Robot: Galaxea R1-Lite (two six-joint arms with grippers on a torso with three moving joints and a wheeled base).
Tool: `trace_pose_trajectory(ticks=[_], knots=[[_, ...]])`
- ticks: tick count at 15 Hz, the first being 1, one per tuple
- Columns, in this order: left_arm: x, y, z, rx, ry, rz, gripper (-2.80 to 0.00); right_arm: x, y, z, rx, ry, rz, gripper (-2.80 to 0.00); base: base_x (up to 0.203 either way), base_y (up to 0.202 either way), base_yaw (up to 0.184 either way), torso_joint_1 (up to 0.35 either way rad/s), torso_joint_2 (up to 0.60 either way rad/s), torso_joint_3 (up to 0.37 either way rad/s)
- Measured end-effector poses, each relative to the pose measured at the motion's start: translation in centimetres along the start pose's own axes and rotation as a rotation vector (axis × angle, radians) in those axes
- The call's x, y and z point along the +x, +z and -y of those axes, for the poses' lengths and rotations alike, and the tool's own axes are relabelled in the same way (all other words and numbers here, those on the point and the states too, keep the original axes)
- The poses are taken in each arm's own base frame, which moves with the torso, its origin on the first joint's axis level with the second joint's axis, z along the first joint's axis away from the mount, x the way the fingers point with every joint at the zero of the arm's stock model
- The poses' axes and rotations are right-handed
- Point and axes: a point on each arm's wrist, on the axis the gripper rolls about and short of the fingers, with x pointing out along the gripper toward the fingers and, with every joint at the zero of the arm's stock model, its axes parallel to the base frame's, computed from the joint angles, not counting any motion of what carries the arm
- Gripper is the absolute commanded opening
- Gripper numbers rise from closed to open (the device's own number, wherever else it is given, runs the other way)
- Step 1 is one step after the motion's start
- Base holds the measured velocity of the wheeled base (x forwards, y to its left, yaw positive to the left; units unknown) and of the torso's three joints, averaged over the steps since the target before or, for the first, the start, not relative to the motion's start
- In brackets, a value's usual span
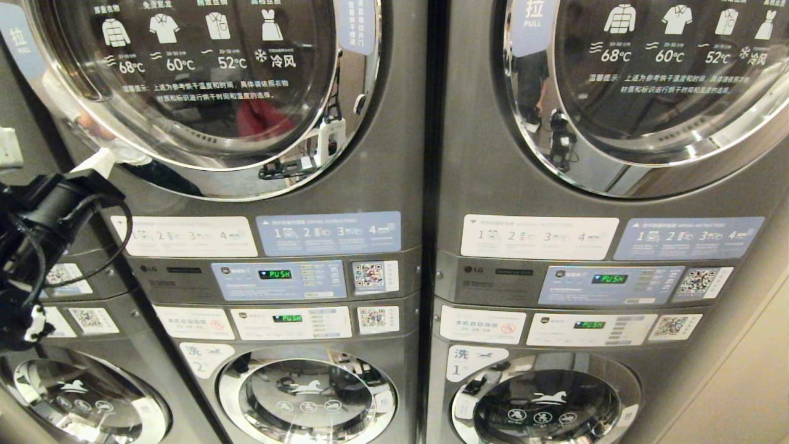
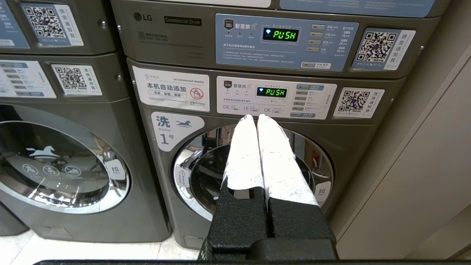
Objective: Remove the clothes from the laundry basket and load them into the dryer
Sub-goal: Close the dryer
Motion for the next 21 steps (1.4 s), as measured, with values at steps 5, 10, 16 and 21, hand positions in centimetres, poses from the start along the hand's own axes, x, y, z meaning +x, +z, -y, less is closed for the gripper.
trace_pose_trajectory(ticks=[5,10,16,21], knots=[[1.8,-2.7,-0.9,-0.034,-0.011,-0.017,-2.8,0.0,0.0,0.0,-0.002,0.0,0.0,-2.8,0.0,0.0,0.0,0.0,0.0,0.0],[3.8,-4.6,-1.6,-0.032,-0.02,-0.008,-2.8,0.0,0.0,0.0,-0.006,-0.002,0.005,-2.8,0.0,0.0,0.0,0.0,0.0,0.0],[6.6,-7.1,-0.6,-0.034,-0.072,0.011,-2.8,0.1,0.0,0.0,-0.005,-0.003,0.017,-2.8,0.0,0.0,0.0,0.0,0.0,0.0],[8.5,-8.9,1.6,-0.025,-0.12,0.026,-2.8,0.1,0.0,0.0,-0.003,-0.003,0.017,-2.8,0.0,0.0,0.0,0.0,0.0,0.0]])
